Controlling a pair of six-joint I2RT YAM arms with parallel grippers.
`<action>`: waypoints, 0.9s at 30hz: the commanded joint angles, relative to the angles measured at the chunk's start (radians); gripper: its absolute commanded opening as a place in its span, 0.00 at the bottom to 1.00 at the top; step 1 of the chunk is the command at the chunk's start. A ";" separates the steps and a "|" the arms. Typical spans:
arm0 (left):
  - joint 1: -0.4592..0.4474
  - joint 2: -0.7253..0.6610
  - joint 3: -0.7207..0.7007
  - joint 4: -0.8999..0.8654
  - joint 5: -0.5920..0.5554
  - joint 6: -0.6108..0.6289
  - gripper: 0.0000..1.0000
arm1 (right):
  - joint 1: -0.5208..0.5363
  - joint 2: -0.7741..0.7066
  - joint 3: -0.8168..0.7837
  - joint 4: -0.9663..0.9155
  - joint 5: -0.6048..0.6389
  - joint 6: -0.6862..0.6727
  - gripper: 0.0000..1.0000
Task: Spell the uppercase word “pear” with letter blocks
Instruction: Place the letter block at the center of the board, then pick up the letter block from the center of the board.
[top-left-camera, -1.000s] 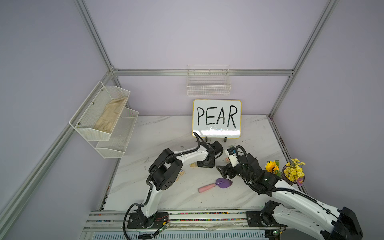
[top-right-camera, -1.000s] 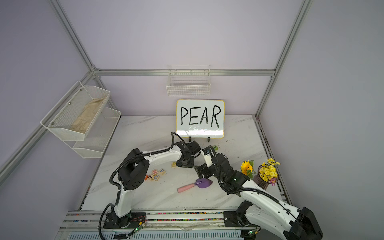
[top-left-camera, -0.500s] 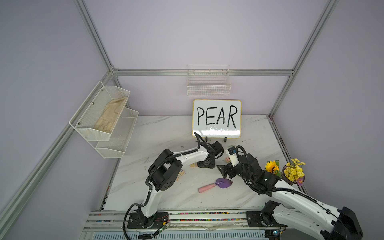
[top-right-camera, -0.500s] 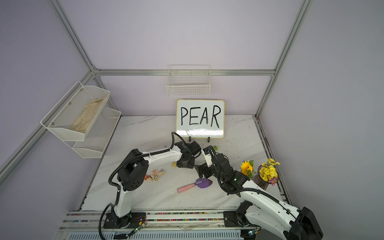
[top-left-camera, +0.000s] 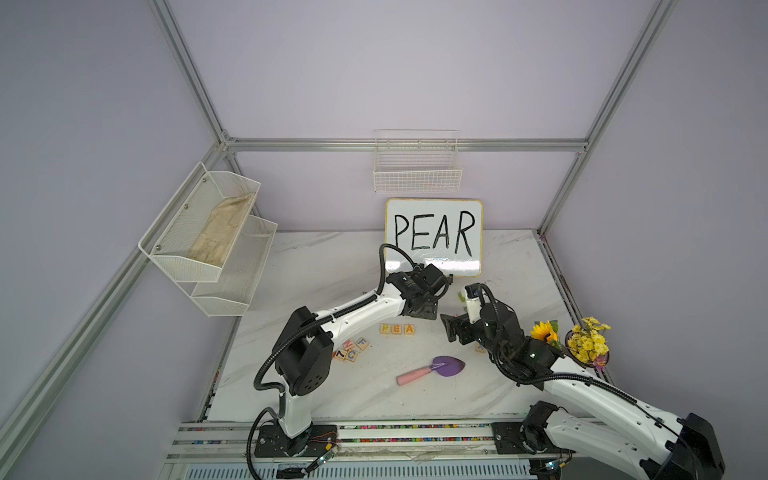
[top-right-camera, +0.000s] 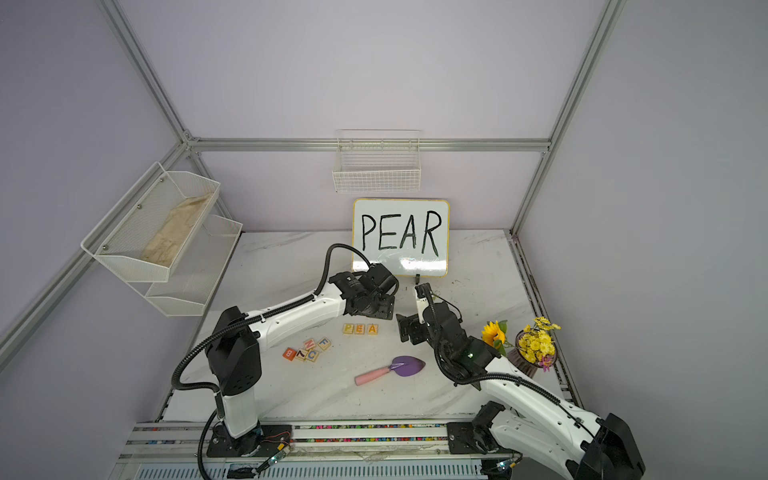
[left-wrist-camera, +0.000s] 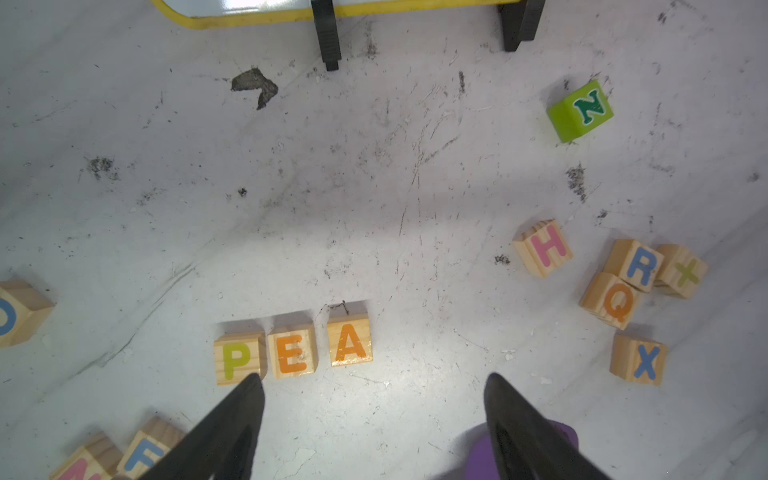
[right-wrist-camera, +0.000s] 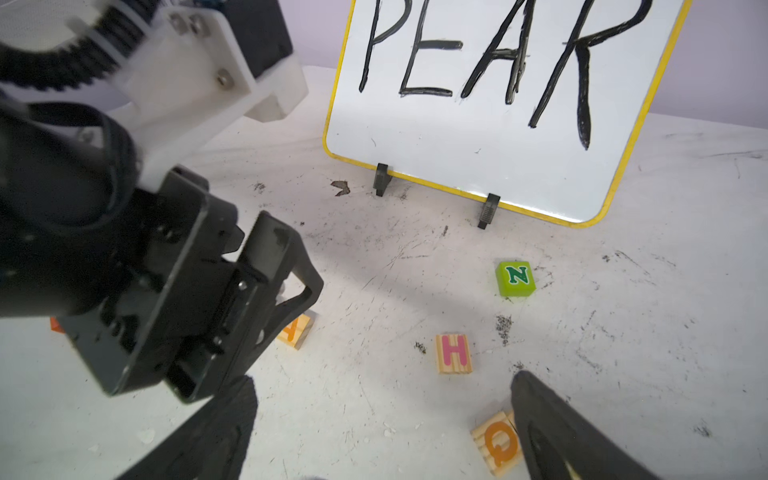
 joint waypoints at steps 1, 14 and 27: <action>0.002 -0.131 -0.065 0.151 -0.051 0.085 0.91 | -0.001 0.043 0.052 -0.016 0.085 0.038 0.97; 0.164 -0.349 -0.364 0.367 -0.036 0.143 1.00 | -0.005 0.323 0.291 -0.201 0.336 0.249 0.97; 0.209 -0.445 -0.546 0.529 0.006 0.201 1.00 | -0.134 0.625 0.430 -0.411 0.234 0.606 0.96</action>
